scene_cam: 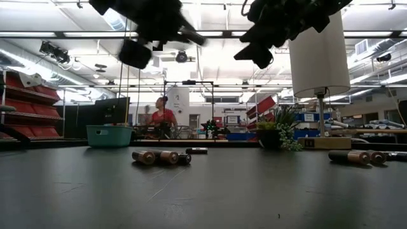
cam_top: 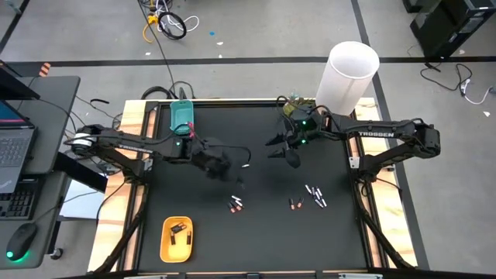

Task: Sort batteries
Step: Put the black battery into the yellow bin

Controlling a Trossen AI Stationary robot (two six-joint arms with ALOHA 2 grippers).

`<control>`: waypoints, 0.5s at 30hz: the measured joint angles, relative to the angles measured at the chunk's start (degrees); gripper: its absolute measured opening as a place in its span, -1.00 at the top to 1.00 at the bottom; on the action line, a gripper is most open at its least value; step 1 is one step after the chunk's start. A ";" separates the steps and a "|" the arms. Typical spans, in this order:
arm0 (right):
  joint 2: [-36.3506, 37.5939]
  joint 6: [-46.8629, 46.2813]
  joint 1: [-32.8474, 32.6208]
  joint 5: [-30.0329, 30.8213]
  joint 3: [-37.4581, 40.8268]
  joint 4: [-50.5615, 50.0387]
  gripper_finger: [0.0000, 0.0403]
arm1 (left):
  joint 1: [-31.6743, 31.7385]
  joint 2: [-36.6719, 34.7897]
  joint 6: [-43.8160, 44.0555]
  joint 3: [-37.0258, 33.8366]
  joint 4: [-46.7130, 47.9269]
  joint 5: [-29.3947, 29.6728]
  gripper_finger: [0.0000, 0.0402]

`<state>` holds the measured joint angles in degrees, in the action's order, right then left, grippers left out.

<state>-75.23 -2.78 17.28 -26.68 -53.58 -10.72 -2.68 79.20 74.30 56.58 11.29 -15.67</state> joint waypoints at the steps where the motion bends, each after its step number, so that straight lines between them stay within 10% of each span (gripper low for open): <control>1: -0.25 0.19 0.67 0.17 0.04 0.04 -0.13 | -0.87 -0.70 0.67 0.00 2.93 -2.60 0.68; 15: -0.52 1.79 4.99 2.60 0.11 -0.25 0.08 | -19.56 -1.91 12.37 0.00 31.29 -21.96 0.68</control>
<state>-75.75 -0.99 22.28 -24.08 -53.47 -10.97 -22.24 77.30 86.67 56.57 42.58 -37.63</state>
